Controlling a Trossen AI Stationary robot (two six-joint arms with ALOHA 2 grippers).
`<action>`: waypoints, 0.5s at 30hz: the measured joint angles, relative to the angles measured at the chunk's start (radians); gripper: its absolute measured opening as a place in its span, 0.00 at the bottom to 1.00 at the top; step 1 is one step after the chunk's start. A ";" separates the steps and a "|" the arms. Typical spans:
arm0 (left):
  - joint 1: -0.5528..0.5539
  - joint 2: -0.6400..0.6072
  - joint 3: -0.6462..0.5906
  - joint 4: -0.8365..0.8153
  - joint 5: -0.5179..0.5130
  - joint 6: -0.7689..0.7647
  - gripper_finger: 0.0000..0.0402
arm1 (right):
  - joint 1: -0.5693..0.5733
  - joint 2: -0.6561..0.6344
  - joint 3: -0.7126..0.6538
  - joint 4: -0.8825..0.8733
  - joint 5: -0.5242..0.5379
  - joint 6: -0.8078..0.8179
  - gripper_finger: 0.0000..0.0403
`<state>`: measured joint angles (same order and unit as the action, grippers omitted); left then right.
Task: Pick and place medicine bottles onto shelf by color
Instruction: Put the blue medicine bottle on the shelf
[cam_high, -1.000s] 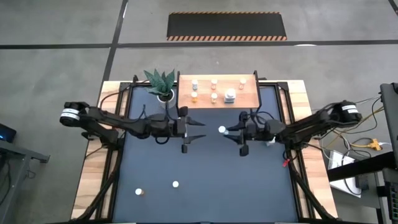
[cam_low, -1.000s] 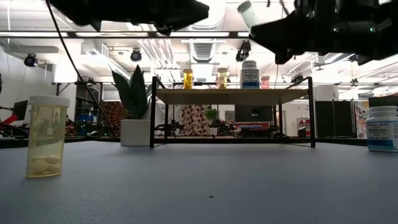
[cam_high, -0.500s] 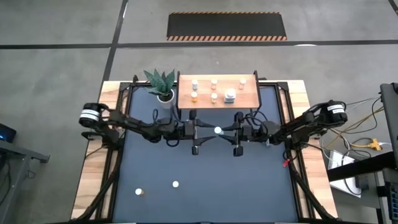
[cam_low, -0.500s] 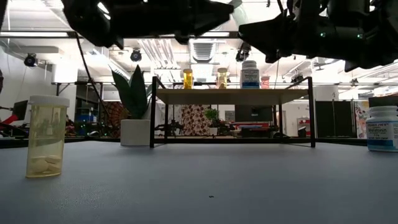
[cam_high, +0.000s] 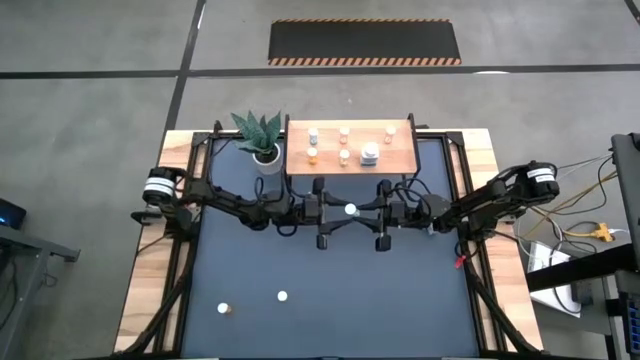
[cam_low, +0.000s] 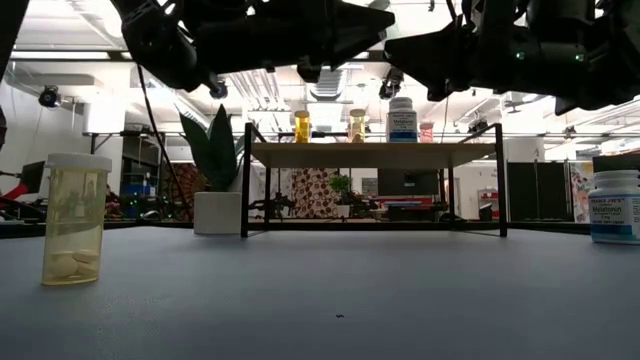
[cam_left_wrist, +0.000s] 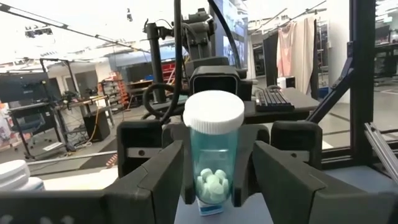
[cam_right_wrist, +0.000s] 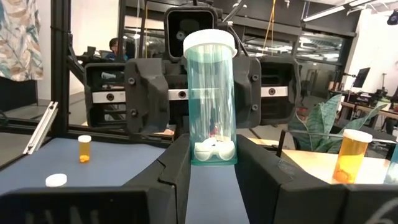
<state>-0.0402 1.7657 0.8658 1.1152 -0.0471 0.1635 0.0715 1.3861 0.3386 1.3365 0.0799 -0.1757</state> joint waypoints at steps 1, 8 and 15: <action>0.000 0.000 0.000 0.002 0.000 0.000 0.44 | 0.000 0.000 0.000 0.000 0.000 0.000 0.25; 0.000 0.000 0.026 0.000 0.015 0.003 0.44 | 0.000 0.006 0.000 0.001 0.002 -0.012 0.25; 0.000 0.000 0.018 -0.004 0.016 0.002 0.44 | 0.000 0.006 0.000 0.001 0.002 -0.020 0.25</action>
<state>-0.0406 1.7657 0.8833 1.1115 -0.0309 0.1658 0.0715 1.3926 0.3382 1.3376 0.0814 -0.1959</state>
